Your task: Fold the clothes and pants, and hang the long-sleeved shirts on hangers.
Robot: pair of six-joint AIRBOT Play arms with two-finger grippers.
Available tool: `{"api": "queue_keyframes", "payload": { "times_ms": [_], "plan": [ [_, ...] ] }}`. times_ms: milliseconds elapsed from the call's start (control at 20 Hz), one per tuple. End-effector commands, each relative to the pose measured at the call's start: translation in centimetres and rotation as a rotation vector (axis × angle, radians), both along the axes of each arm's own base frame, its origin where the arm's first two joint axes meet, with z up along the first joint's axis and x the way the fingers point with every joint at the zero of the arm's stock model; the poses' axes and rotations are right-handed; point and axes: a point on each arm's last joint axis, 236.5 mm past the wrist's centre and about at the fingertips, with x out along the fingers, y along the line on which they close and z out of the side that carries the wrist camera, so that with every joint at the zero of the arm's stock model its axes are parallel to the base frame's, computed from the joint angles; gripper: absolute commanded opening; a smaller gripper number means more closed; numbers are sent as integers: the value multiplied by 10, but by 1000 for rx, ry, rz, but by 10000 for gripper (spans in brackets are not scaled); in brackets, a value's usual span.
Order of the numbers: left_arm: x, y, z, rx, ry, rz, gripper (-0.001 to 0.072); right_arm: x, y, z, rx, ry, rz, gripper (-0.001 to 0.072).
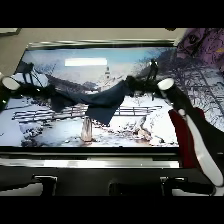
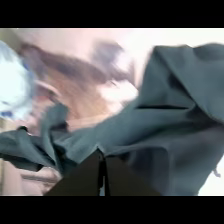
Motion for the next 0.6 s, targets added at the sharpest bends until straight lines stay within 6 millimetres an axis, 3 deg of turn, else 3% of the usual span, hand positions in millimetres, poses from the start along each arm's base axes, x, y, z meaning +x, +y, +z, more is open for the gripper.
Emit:
{"api": "queue_keyframes", "payload": {
  "times_ms": [0, 100, 200, 250, 300, 400, 550],
  "plan": [
    [7, 30, 122, 132, -210, -2, 18, -20, -35, 171, -24, -356, -23, 24],
    [-14, 40, 209, 213, -364, 10, 18, -62, -59, 272, -30, -560, -67, 24],
    [-54, 44, 272, 272, -469, 28, 18, -122, -81, 352, -57, -732, -121, 24],
    [-79, 43, 296, 281, -505, 45, 18, -152, -91, 380, -84, -797, -152, 24],
    [-104, 39, 312, 276, -529, 56, 18, -184, -102, 402, -100, -841, -186, 24],
    [-152, 30, 328, 278, -537, 54, 18, -234, -123, 426, -102, -879, -266, 24],
    [-203, 21, 338, 280, -542, 52, 18, -271, -140, 434, -78, -864, -335, 24]
  ]
}}
